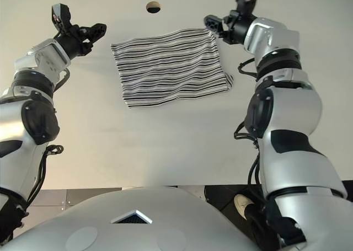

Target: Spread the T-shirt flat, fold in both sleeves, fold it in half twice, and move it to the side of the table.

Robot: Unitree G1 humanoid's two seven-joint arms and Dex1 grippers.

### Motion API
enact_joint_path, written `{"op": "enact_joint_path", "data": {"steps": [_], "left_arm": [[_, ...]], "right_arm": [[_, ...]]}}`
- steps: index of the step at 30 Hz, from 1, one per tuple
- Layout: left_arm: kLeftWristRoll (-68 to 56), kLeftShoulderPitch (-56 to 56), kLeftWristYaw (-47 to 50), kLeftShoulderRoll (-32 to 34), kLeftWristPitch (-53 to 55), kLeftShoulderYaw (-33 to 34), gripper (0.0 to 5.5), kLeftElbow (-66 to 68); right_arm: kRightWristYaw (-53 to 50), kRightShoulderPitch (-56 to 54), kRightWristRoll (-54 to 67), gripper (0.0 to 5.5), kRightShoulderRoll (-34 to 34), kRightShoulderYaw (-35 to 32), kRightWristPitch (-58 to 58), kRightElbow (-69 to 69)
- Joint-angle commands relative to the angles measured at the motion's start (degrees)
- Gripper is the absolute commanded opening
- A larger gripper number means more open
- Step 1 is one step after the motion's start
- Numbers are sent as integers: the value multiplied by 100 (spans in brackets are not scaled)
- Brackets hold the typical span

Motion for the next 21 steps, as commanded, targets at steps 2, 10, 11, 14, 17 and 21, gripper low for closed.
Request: {"op": "enact_joint_path", "data": {"steps": [2,10,11,14,17,21], "left_arm": [[690,-208,-692,101,-1638,-728,330,-436],[1136,-202,-983,79,-2731,-1271,330,-533],[1117,-204,-1019,65,-2747,-1269,330,-545],[1102,-206,-1085,44,-2753,-1271,330,-566],[1080,-212,-1082,41,-2717,-1246,330,-548],[1072,-210,-1099,28,-2683,-1241,330,-549]], "right_arm": [[741,746,-617,369,343,1115,-318,-1102],[964,1721,-1675,369,139,2533,-957,-2524],[932,1770,-1777,369,107,2634,-1021,-2588],[921,1921,-1953,369,44,2840,-1114,-2862],[1092,2110,-1931,369,16,2959,-942,-3357],[1368,2522,-2112,369,-153,3327,-688,-4193]]}}
